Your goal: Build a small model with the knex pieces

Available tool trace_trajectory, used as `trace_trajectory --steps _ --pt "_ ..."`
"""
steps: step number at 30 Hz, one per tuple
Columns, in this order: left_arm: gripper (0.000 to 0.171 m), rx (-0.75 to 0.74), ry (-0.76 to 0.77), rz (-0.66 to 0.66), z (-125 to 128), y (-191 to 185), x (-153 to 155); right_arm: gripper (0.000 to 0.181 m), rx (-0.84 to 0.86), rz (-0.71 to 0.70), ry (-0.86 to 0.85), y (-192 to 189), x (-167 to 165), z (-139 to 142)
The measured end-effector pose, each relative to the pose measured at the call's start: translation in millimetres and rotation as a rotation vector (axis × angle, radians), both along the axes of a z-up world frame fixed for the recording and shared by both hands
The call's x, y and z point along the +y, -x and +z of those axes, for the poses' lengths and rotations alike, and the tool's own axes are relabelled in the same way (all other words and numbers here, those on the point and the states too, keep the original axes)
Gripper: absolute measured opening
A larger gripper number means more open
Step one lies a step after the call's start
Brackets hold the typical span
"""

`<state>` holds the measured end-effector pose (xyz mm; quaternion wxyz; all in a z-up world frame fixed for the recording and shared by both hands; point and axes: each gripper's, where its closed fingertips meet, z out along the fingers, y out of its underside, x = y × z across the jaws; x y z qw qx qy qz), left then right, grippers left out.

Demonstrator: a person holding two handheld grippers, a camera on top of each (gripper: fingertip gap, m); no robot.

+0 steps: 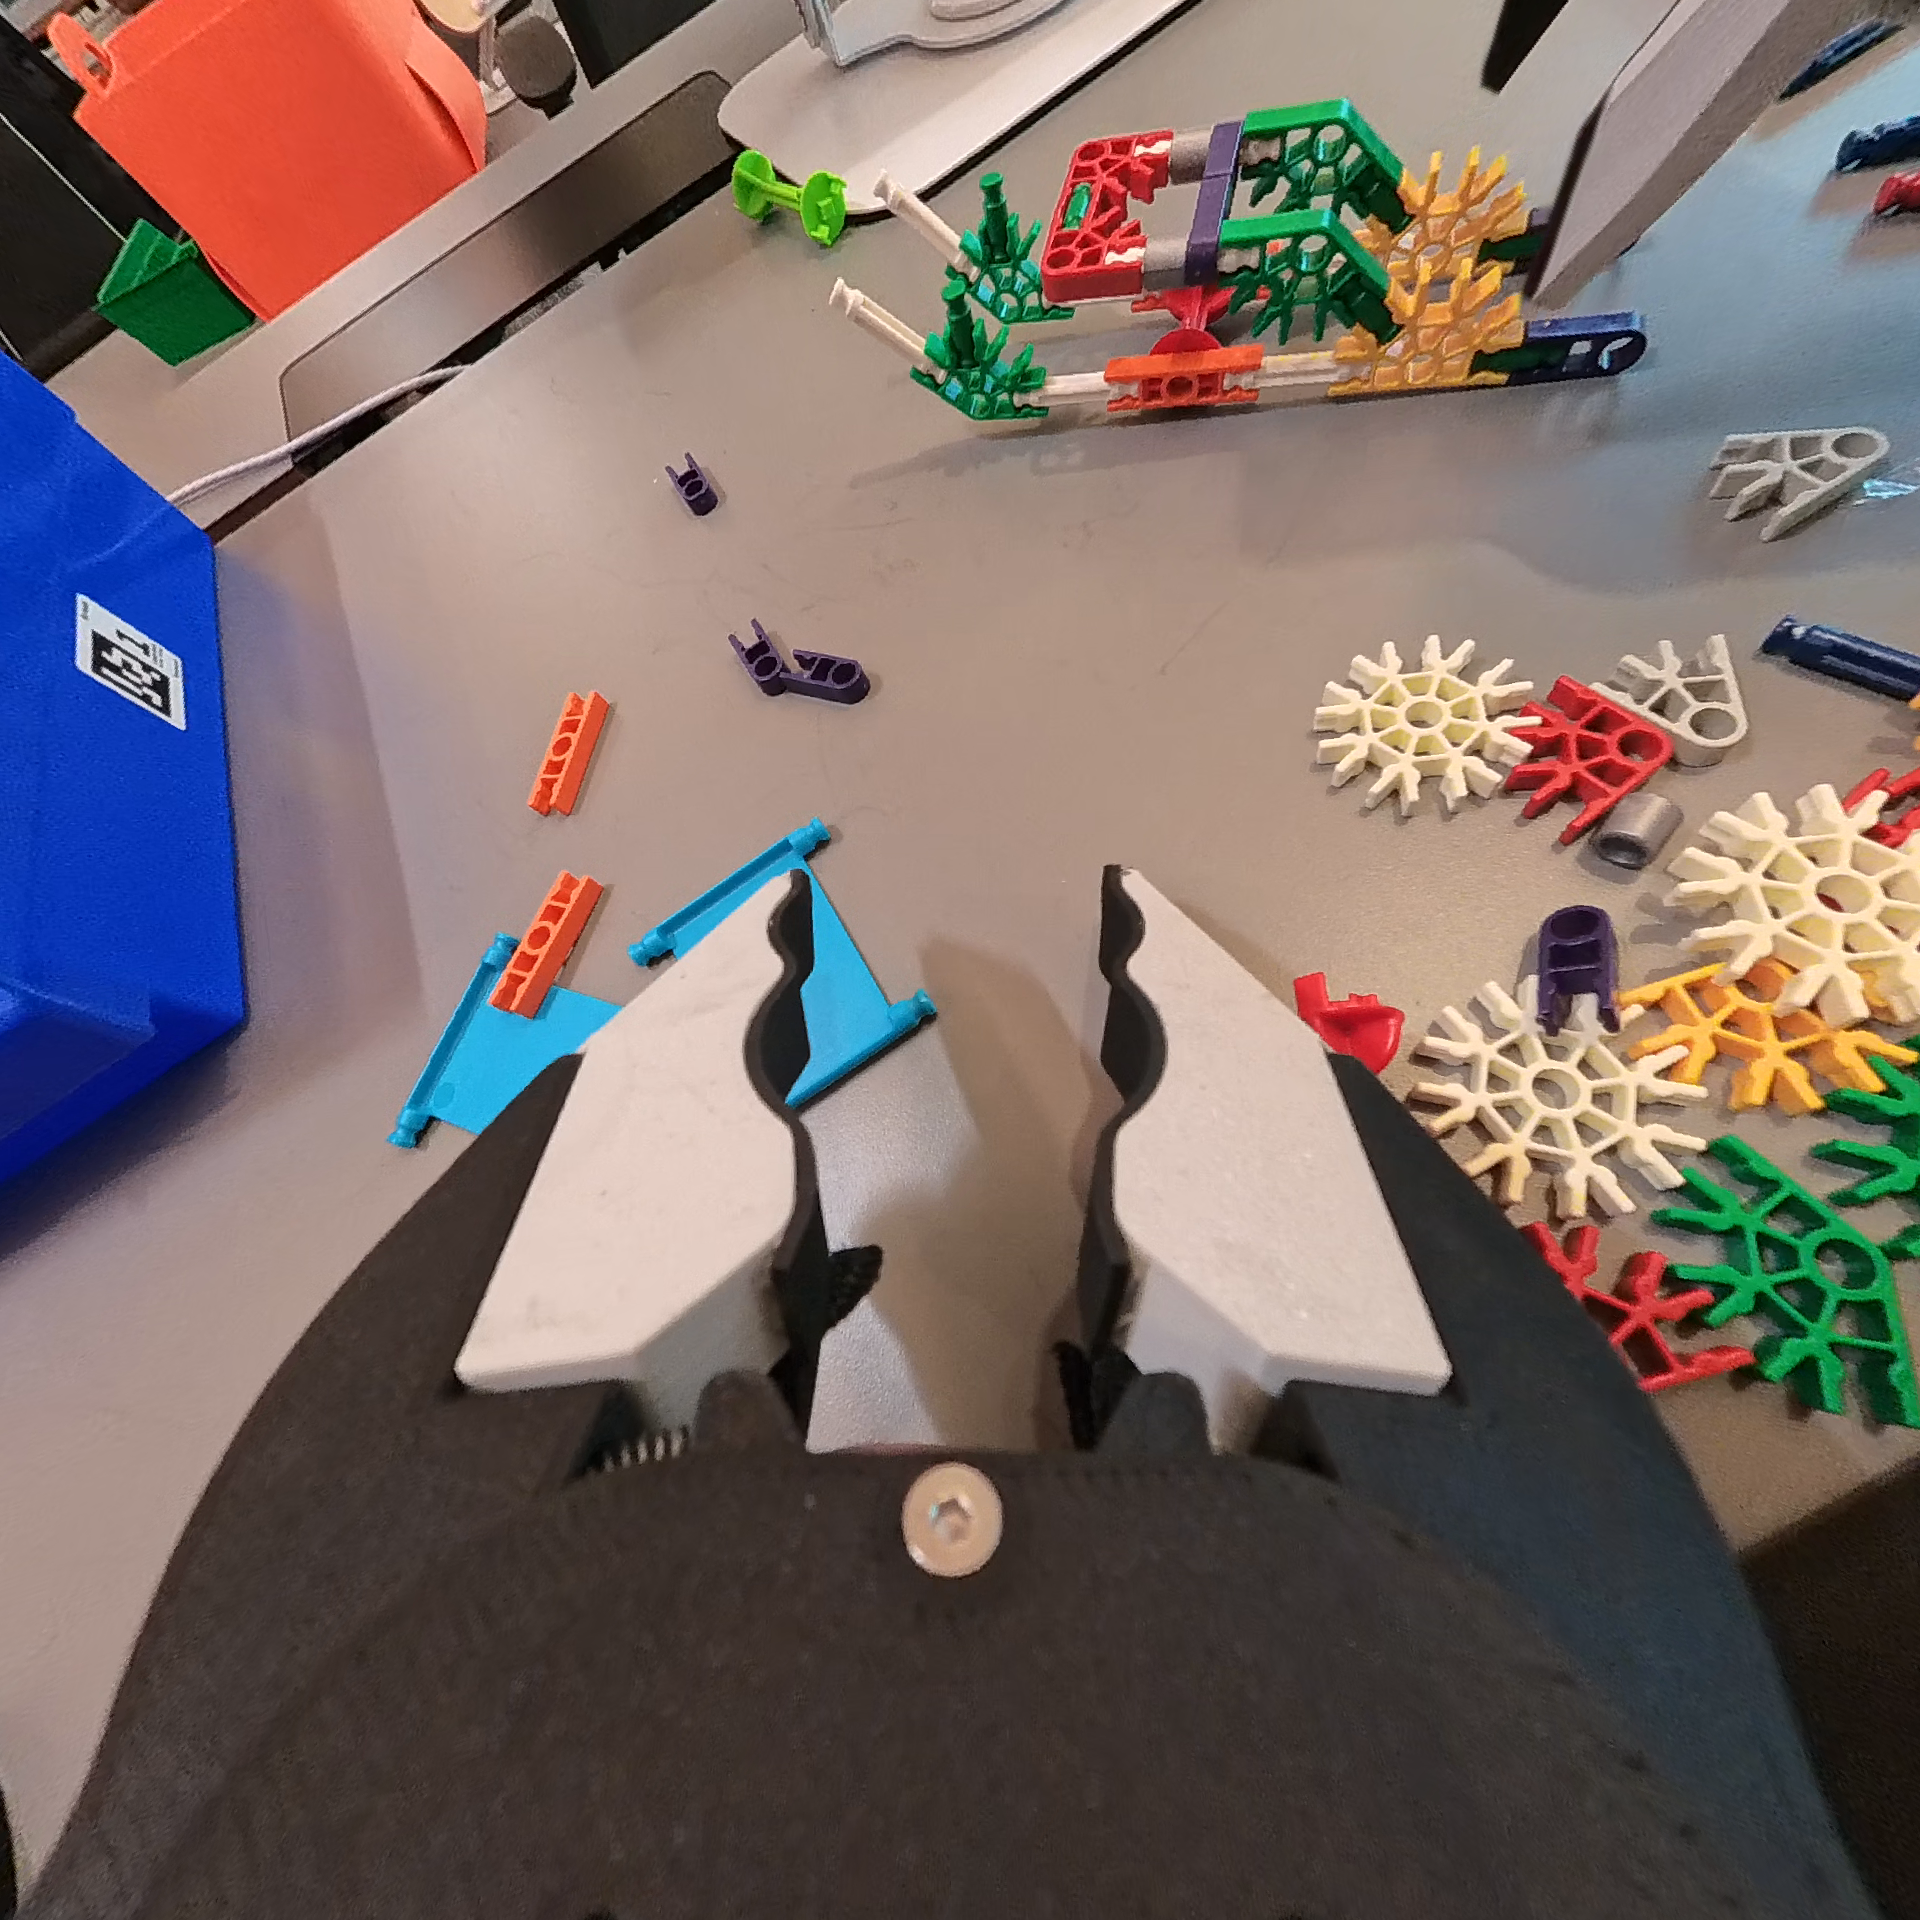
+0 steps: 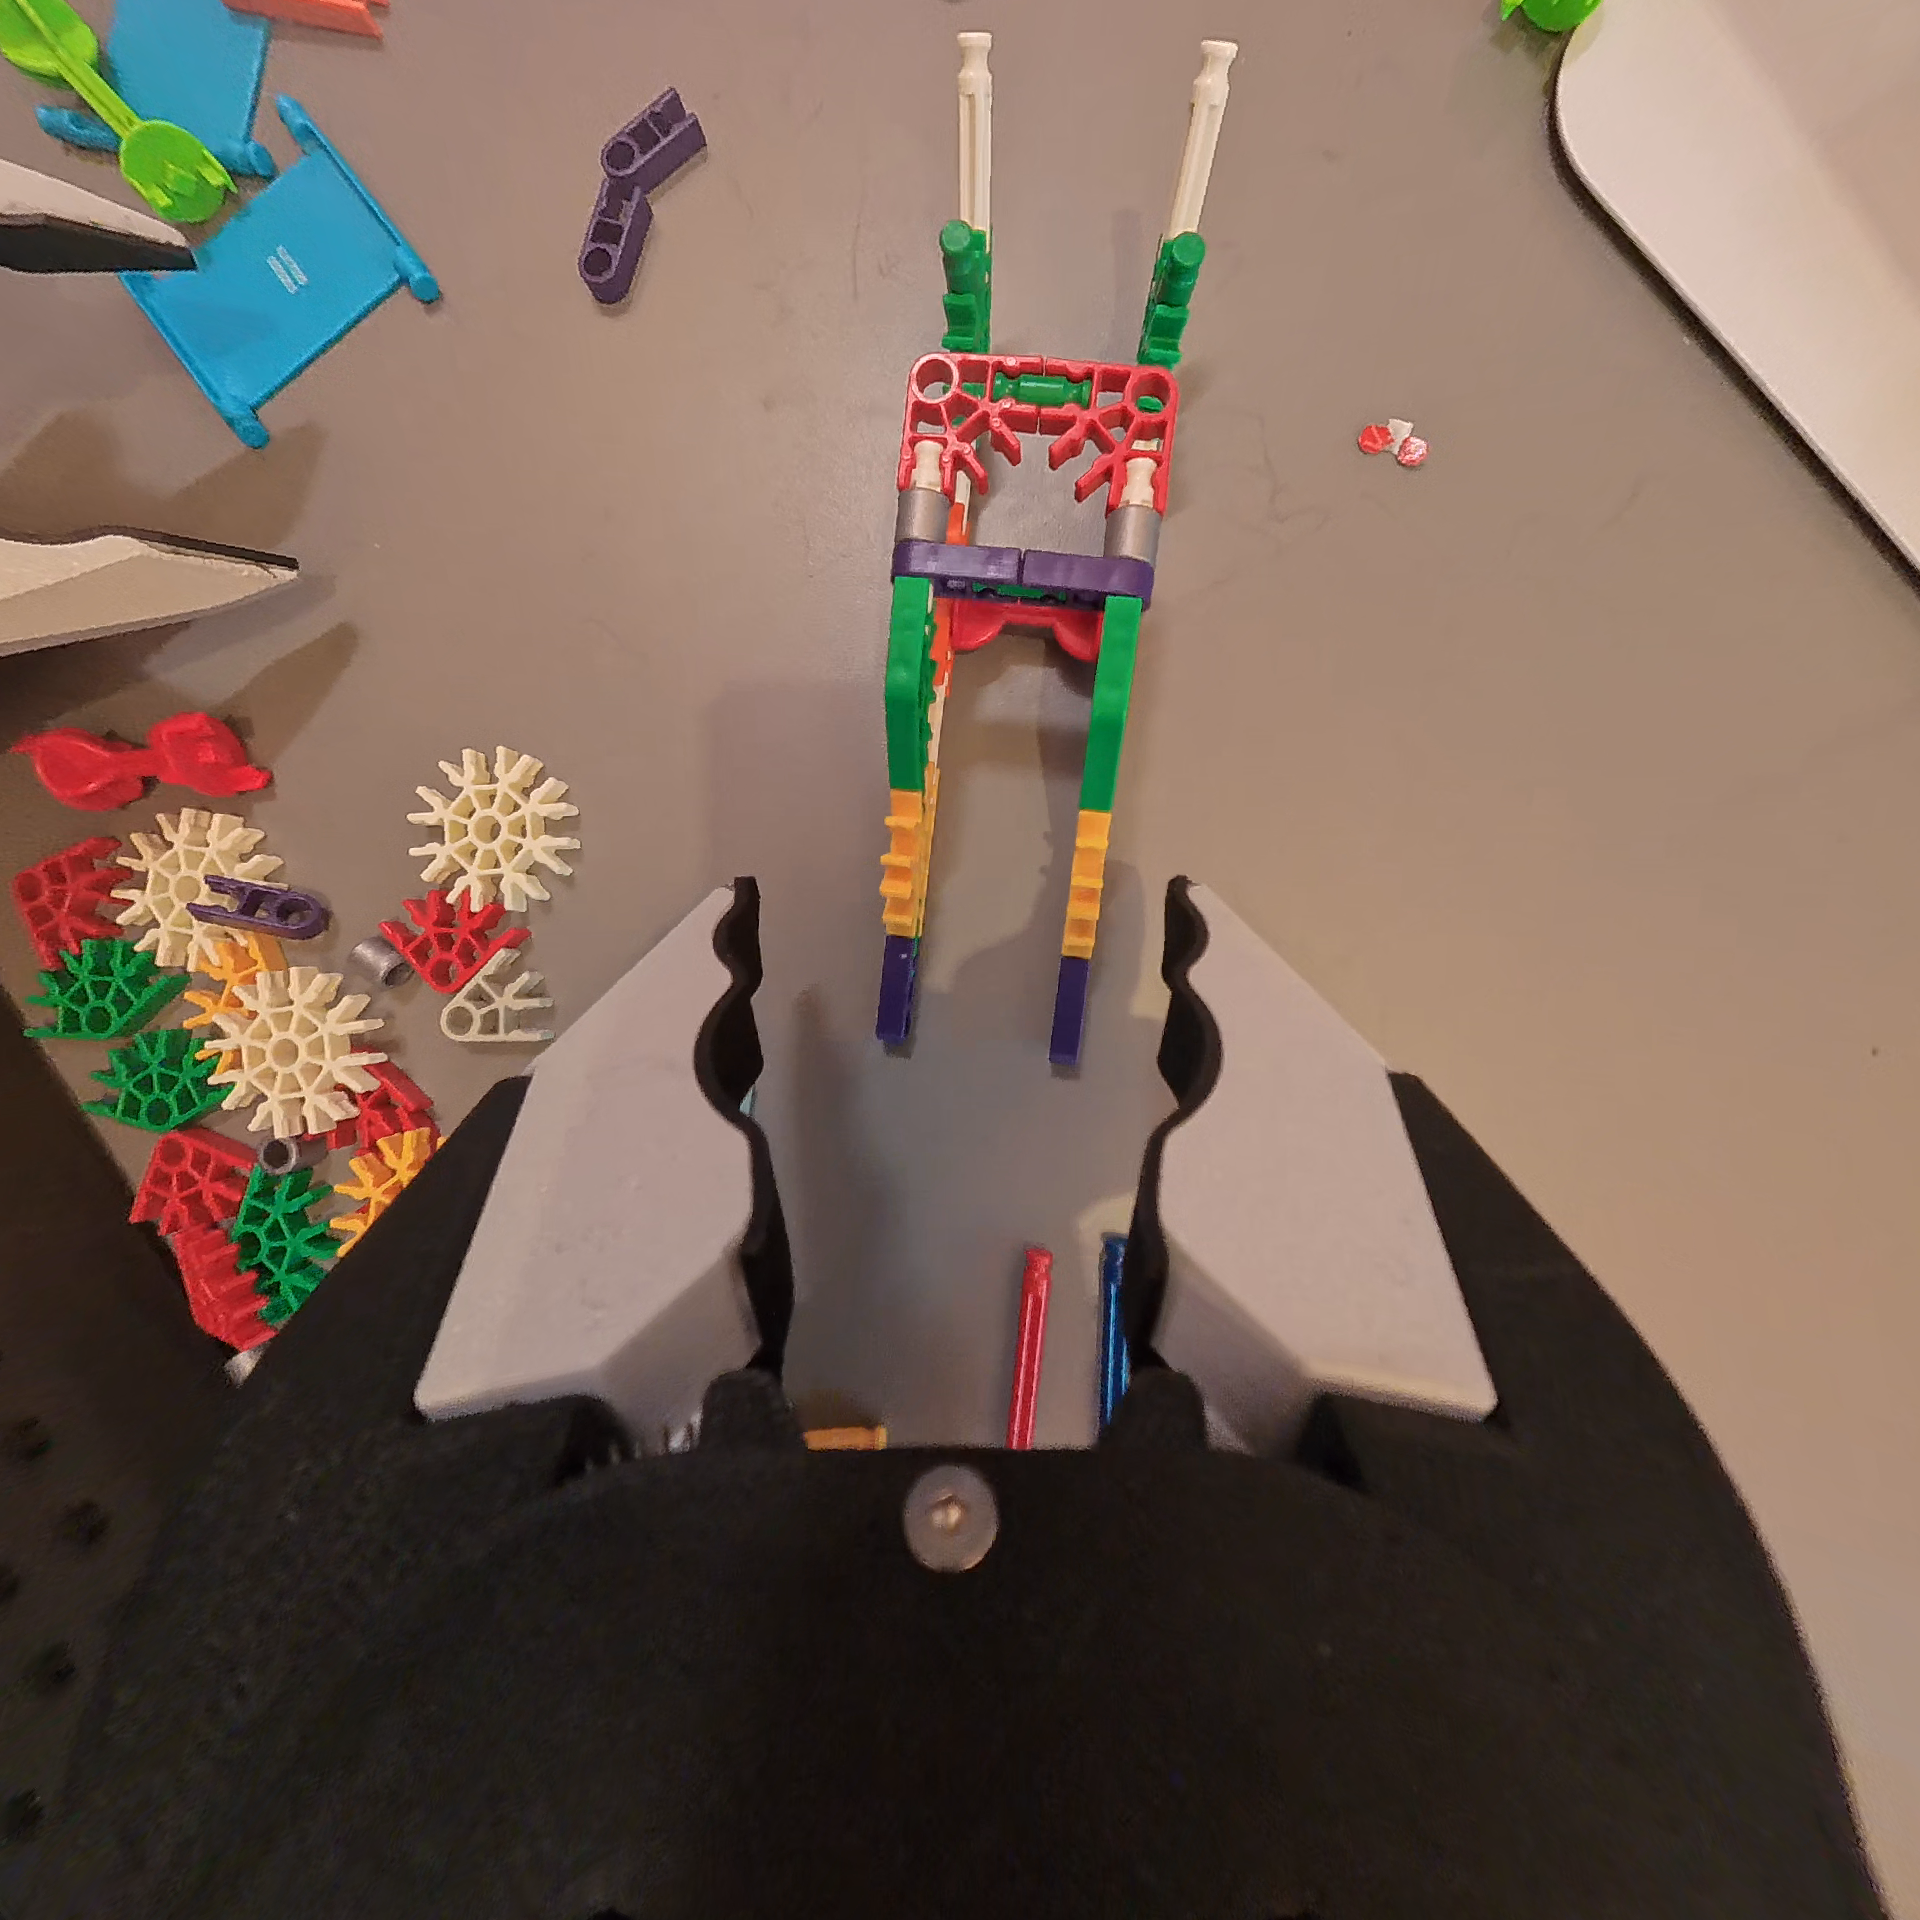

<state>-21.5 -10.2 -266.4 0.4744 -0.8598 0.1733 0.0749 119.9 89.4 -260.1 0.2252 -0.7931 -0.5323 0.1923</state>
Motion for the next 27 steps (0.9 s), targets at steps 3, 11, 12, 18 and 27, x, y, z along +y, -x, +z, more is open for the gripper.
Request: trace_trajectory --steps 3,11,12,18,27 --pt "0.053 0.000 -0.002 -0.002 0 0 0 0.077 0.051 -0.031 -0.013 -3 -4 8" --pt "0.054 -0.005 -0.004 -0.007 1 -1 0 0.078 0.177 -0.099 -0.010 -7 -26 20" --pt "0.054 -0.006 -0.004 -0.007 1 -1 0 0.078 0.178 -0.100 -0.012 -7 -28 20" --pt "0.053 -0.012 -0.007 -0.009 2 -1 0 0.075 0.196 -0.077 -0.033 -1 -35 28" --pt "0.050 -0.025 -0.008 -0.022 2 -3 -1 0.071 0.192 -0.069 -0.050 4 -43 32"
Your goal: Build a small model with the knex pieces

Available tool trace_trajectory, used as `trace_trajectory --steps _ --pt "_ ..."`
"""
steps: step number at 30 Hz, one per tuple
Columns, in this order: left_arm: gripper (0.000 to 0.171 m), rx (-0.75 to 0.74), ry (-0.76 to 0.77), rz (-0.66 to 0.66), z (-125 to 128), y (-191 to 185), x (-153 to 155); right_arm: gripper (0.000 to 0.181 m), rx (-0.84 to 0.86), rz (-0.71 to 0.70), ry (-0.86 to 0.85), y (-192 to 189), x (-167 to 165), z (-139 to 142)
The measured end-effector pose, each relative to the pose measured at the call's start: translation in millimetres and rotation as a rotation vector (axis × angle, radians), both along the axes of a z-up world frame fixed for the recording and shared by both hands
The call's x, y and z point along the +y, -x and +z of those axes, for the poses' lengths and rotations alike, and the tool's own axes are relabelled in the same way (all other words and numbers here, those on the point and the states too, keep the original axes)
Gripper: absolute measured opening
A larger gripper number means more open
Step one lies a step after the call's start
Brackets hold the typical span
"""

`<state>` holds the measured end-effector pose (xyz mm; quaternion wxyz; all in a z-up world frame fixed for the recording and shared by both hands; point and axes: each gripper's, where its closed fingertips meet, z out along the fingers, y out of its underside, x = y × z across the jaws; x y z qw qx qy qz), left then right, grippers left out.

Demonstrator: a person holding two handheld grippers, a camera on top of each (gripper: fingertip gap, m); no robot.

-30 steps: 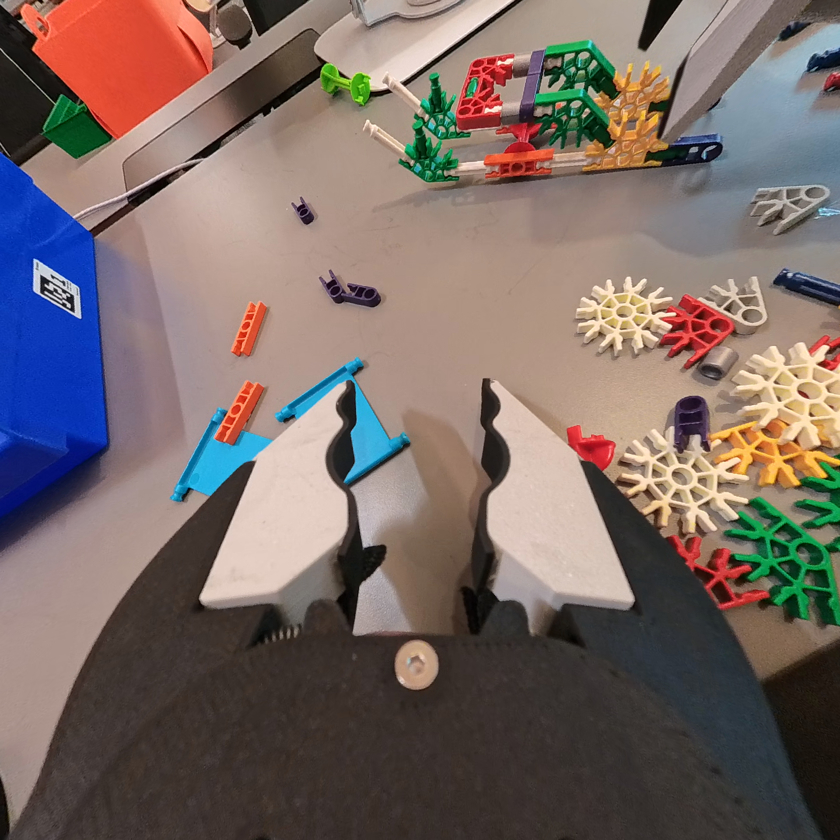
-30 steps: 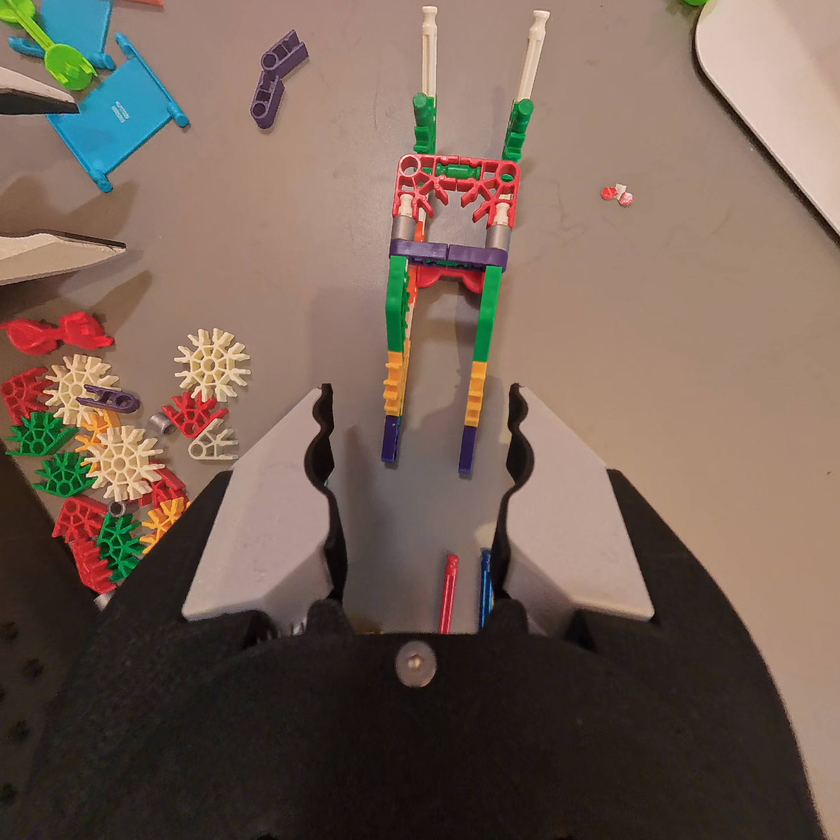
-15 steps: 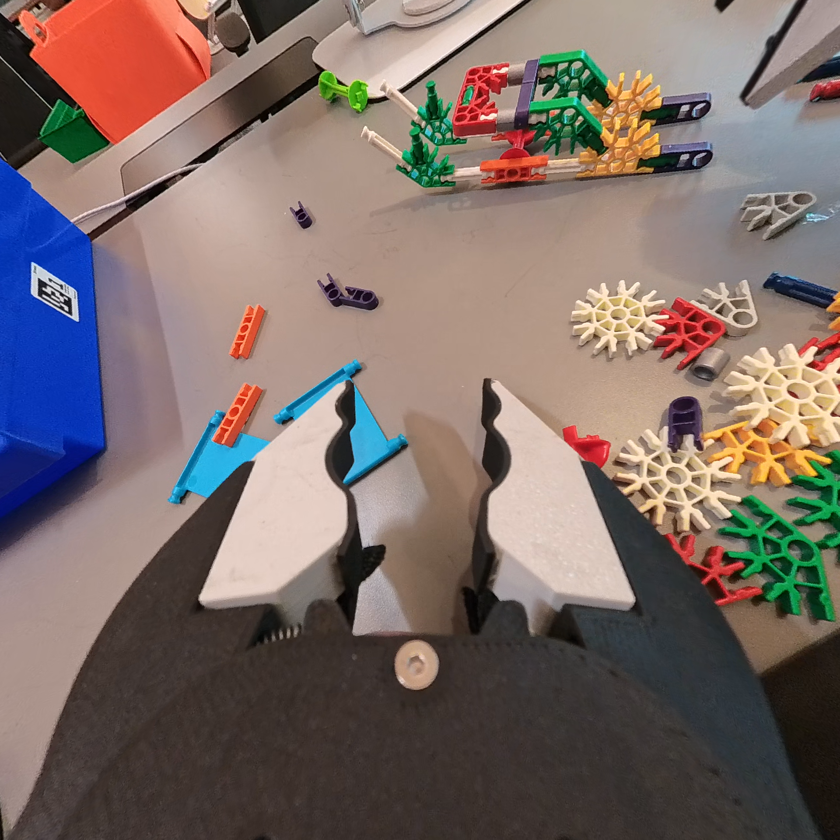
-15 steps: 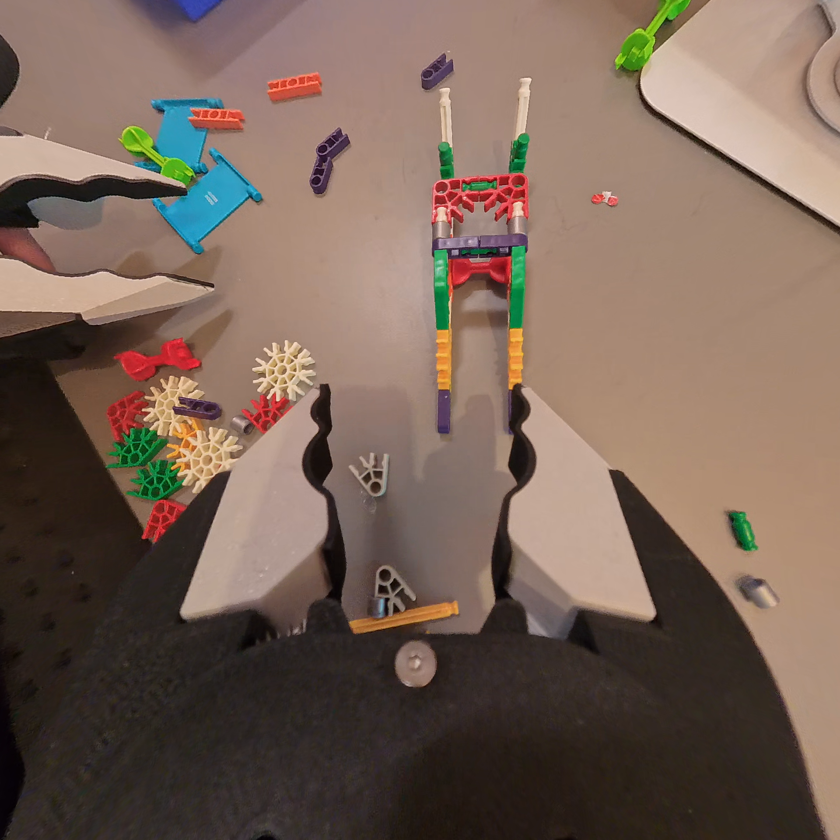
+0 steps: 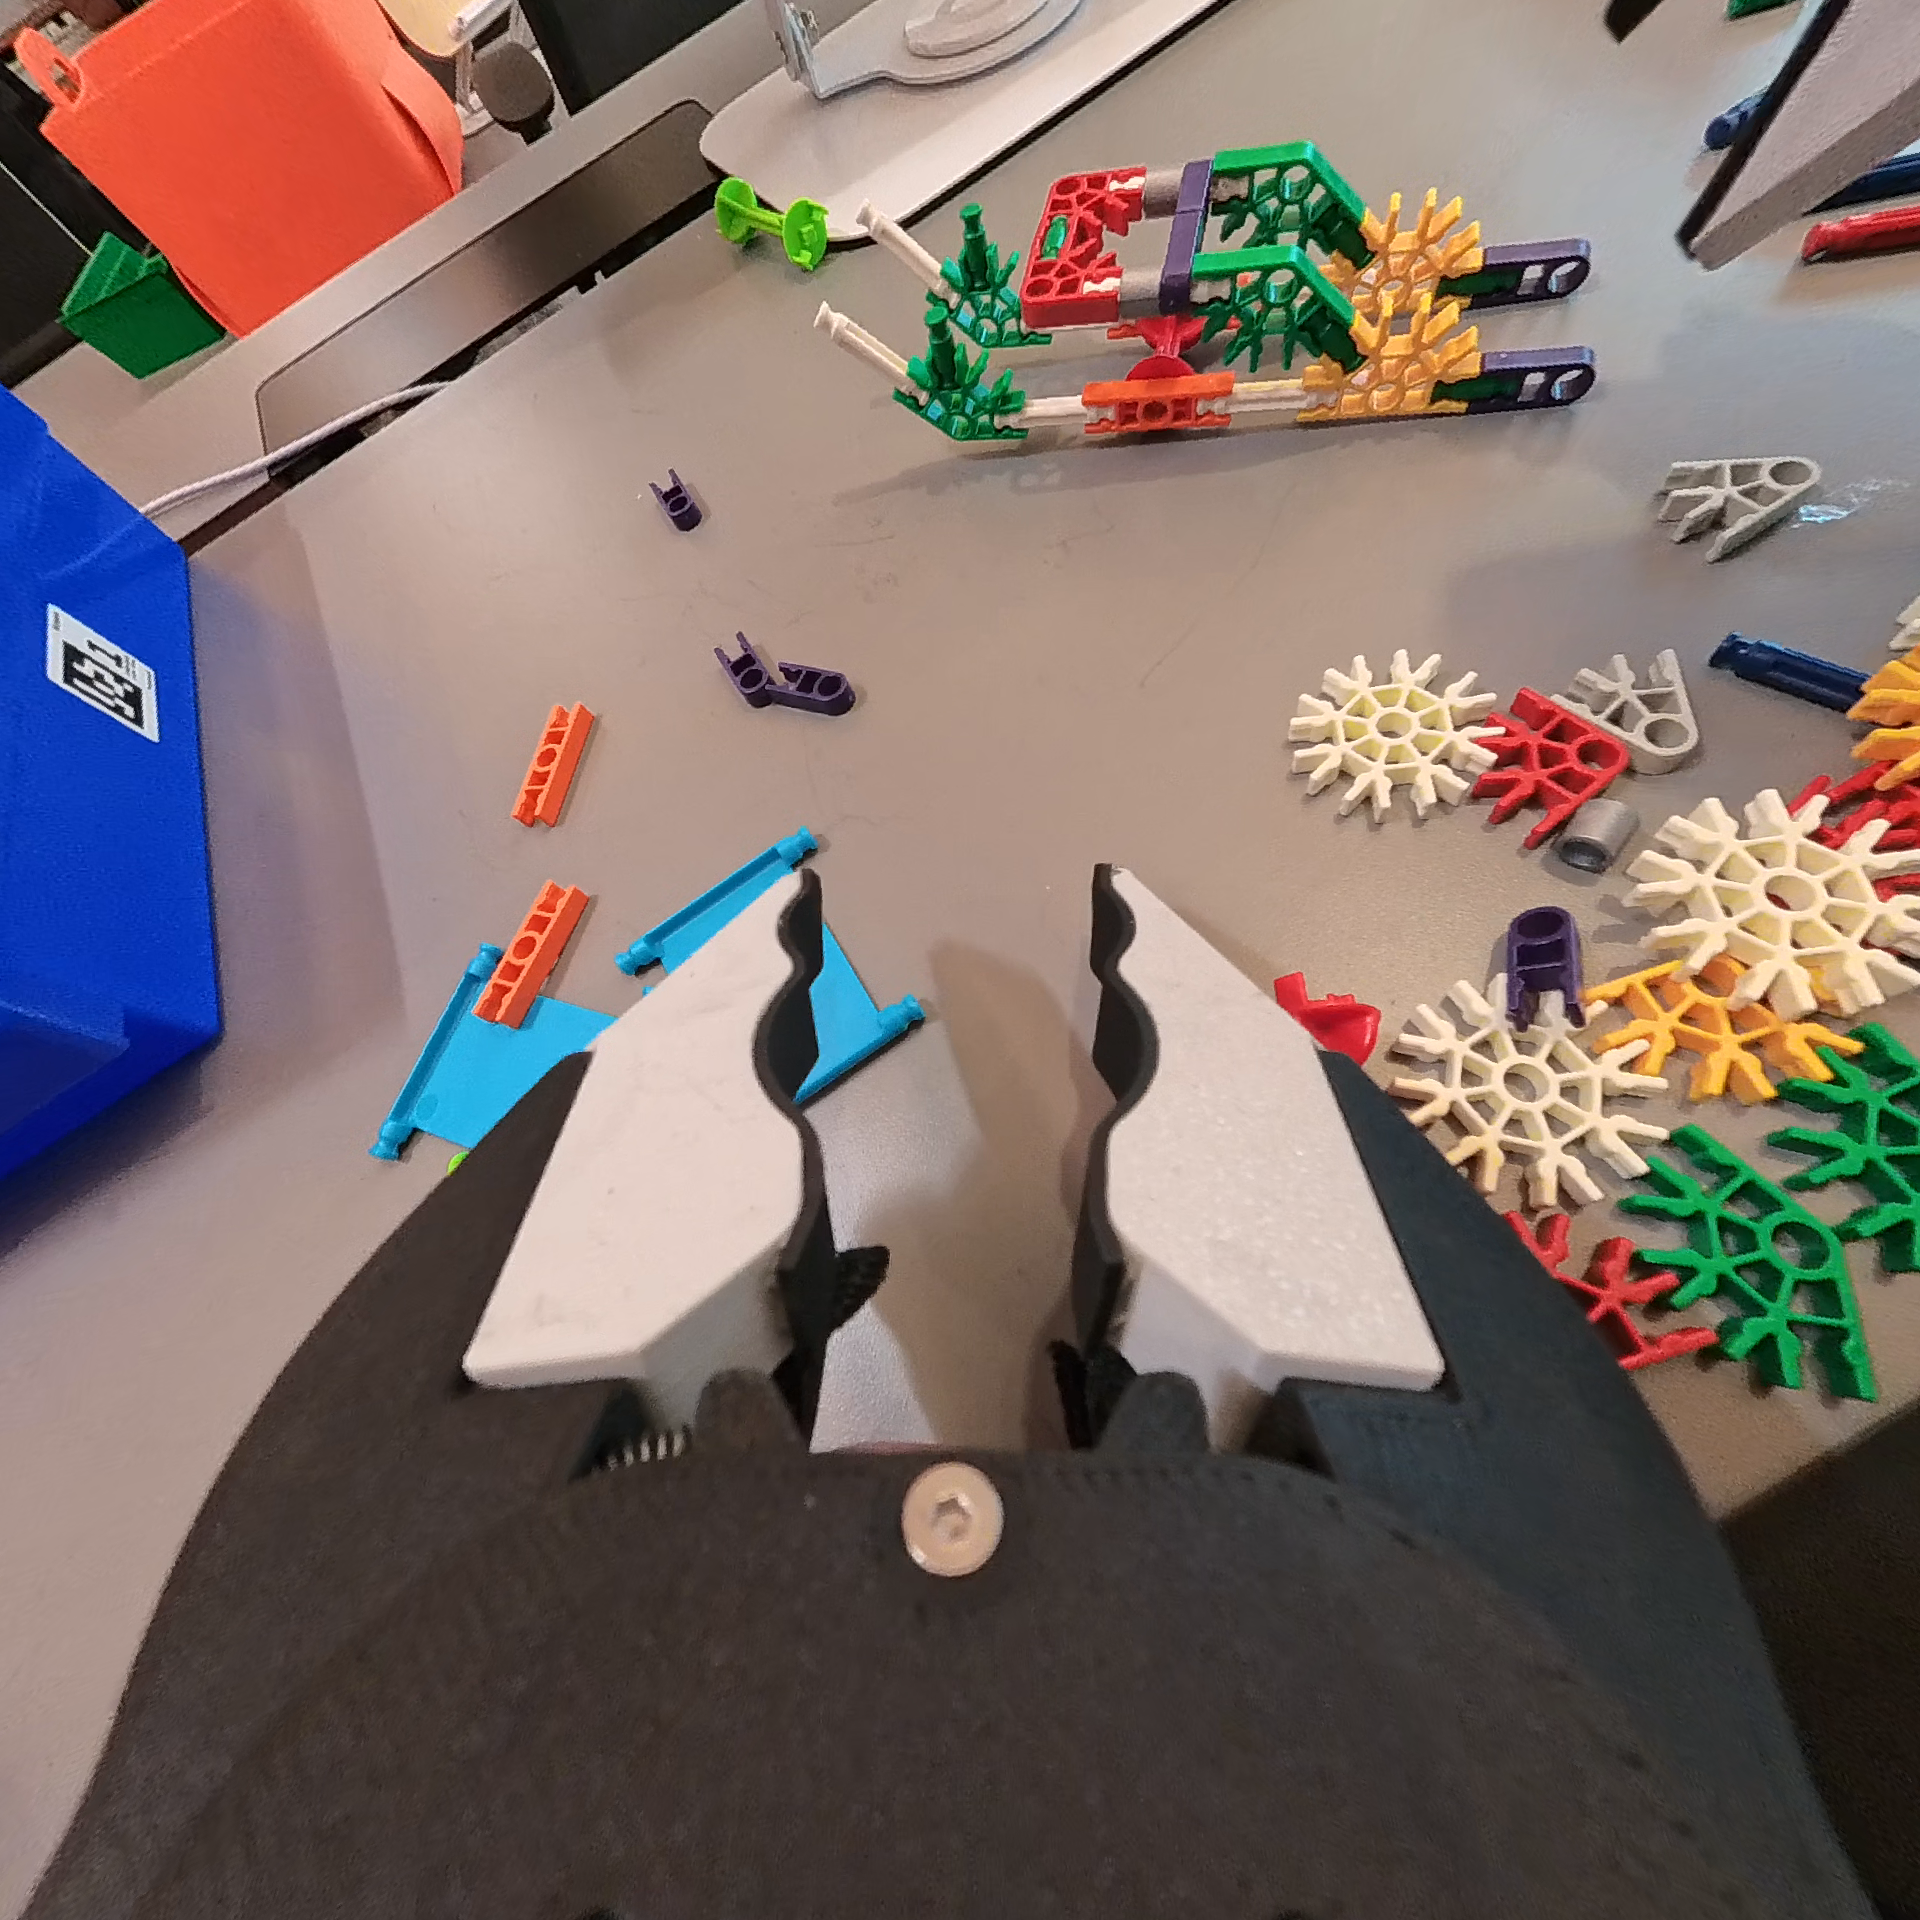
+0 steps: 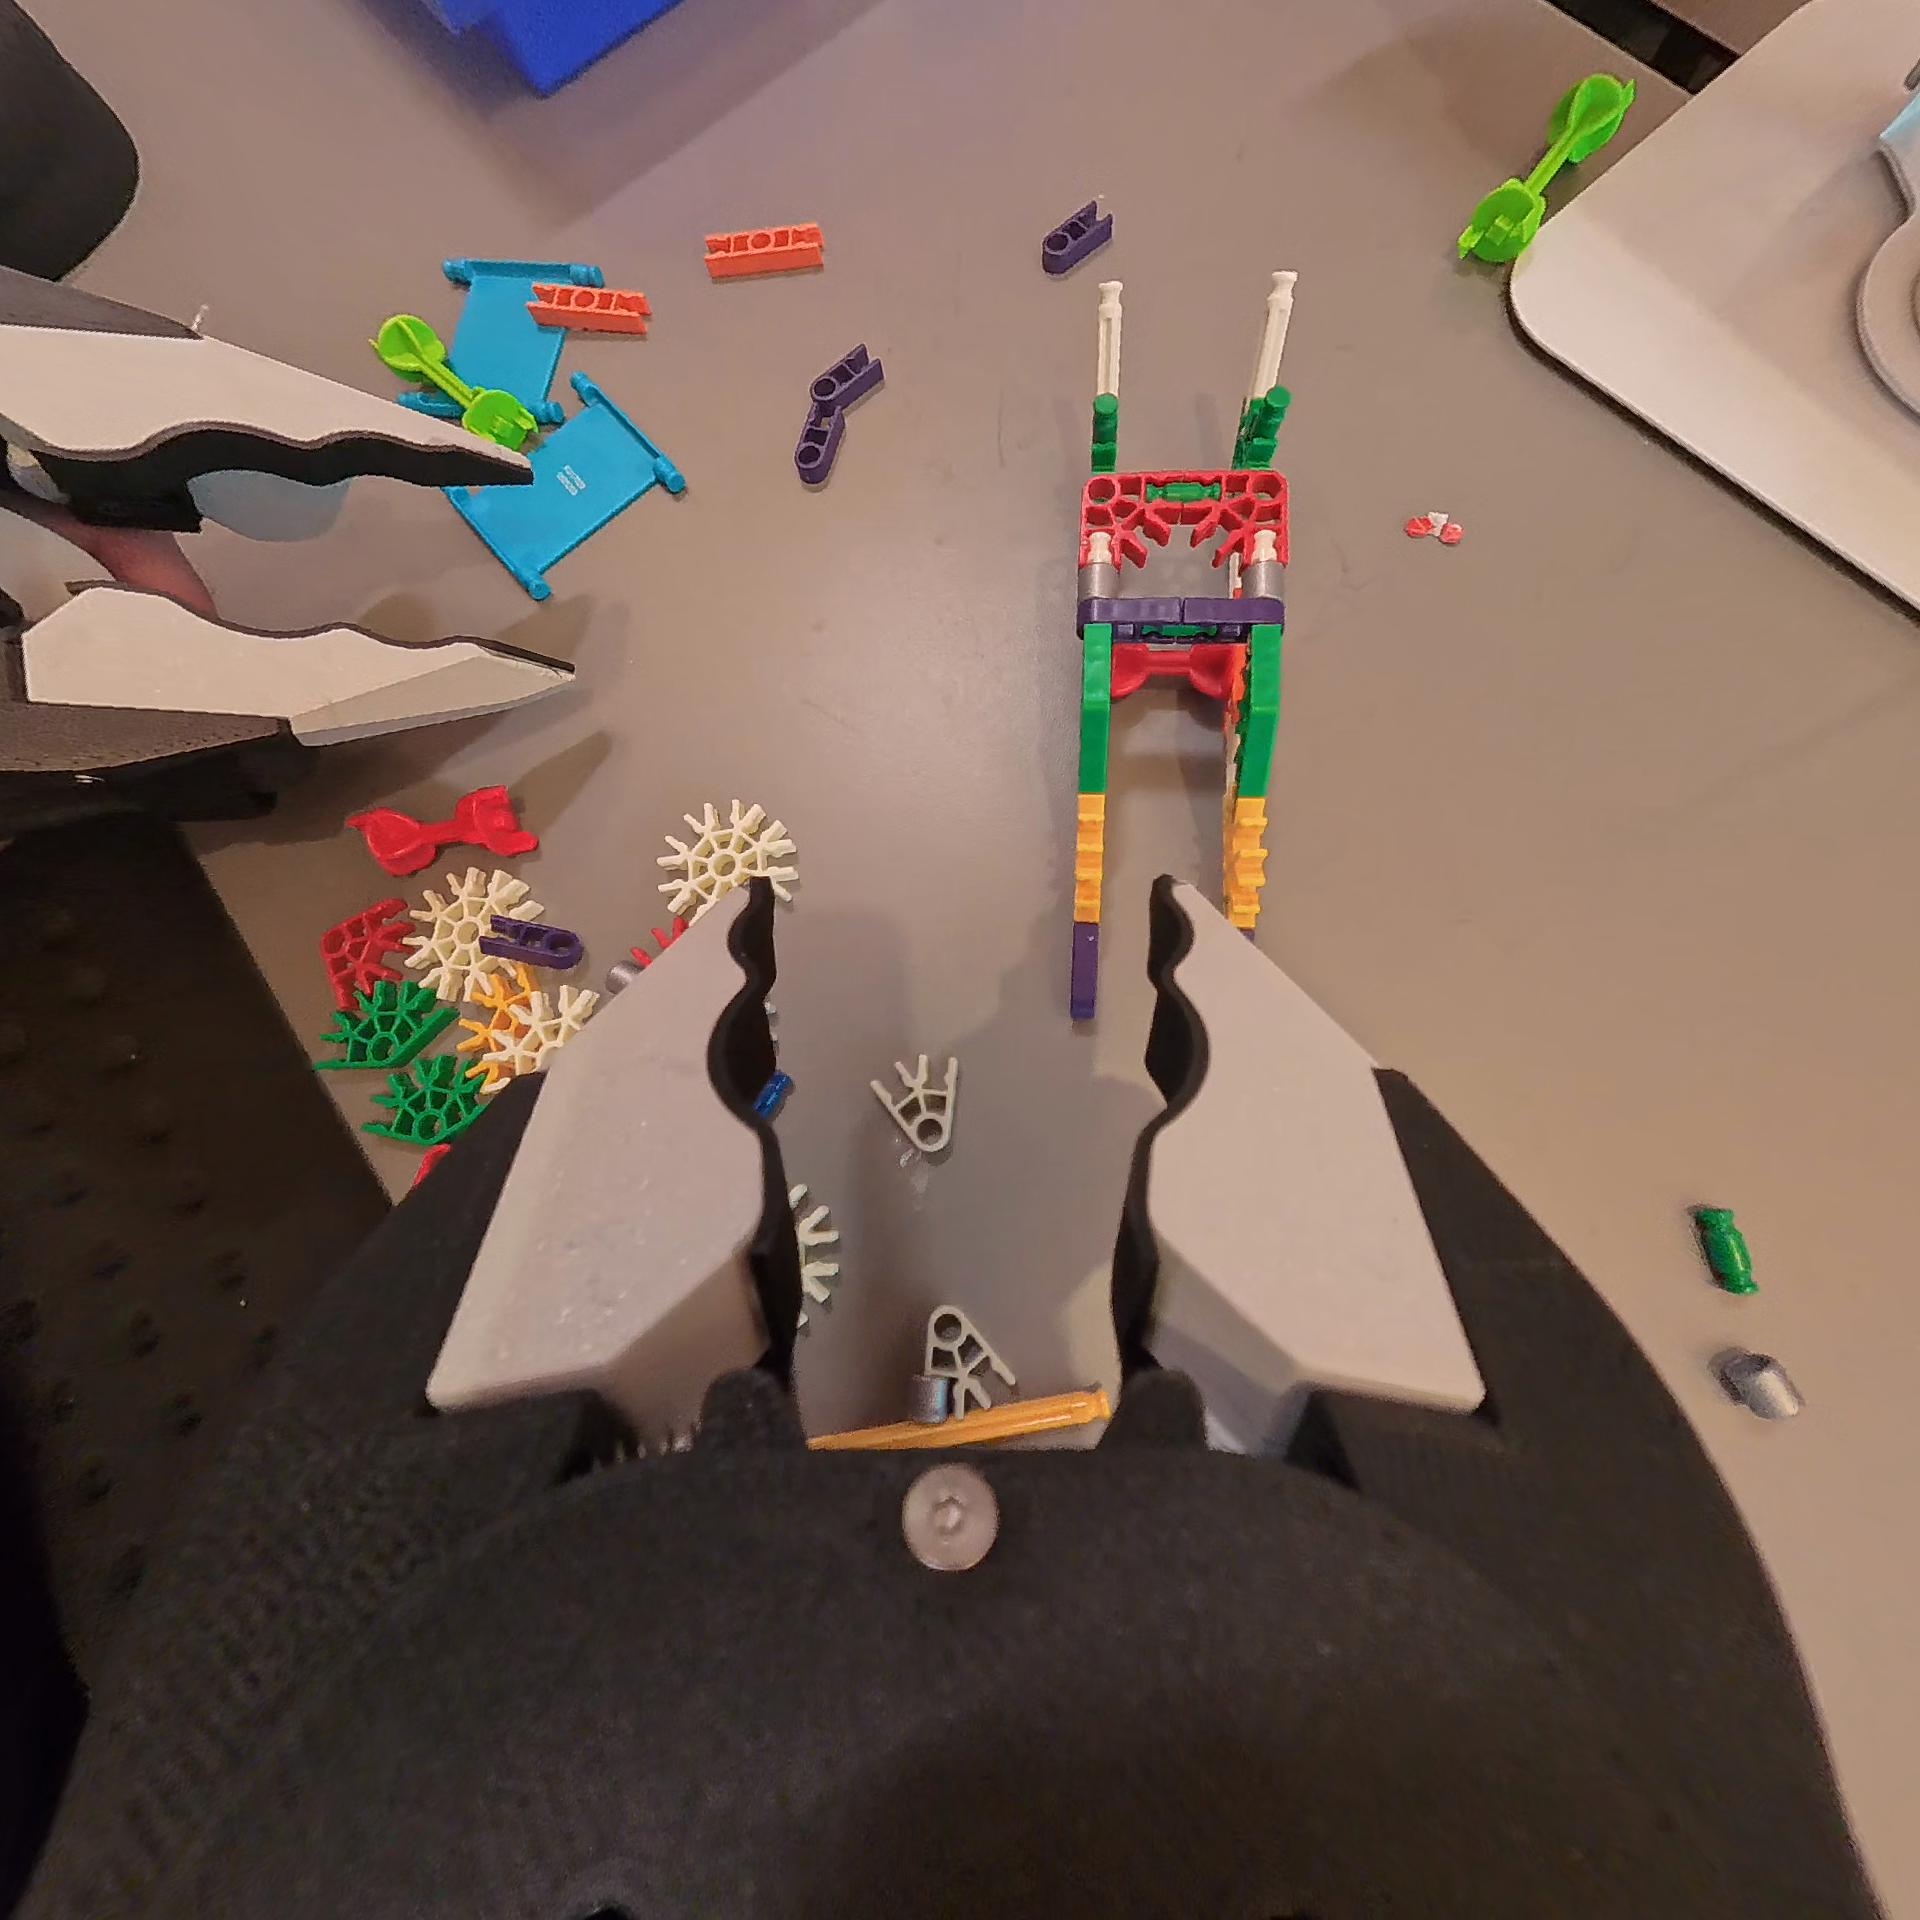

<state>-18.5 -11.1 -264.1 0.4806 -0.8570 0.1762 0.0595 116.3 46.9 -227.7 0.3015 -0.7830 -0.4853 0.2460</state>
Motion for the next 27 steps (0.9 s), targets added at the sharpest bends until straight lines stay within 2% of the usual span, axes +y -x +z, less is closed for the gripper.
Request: trace_trajectory --steps 27 --pt "0.044 -0.002 0.017 -0.057 -2 -9 -3 0.058 -0.018 0.010 -0.010 5 -16 2"
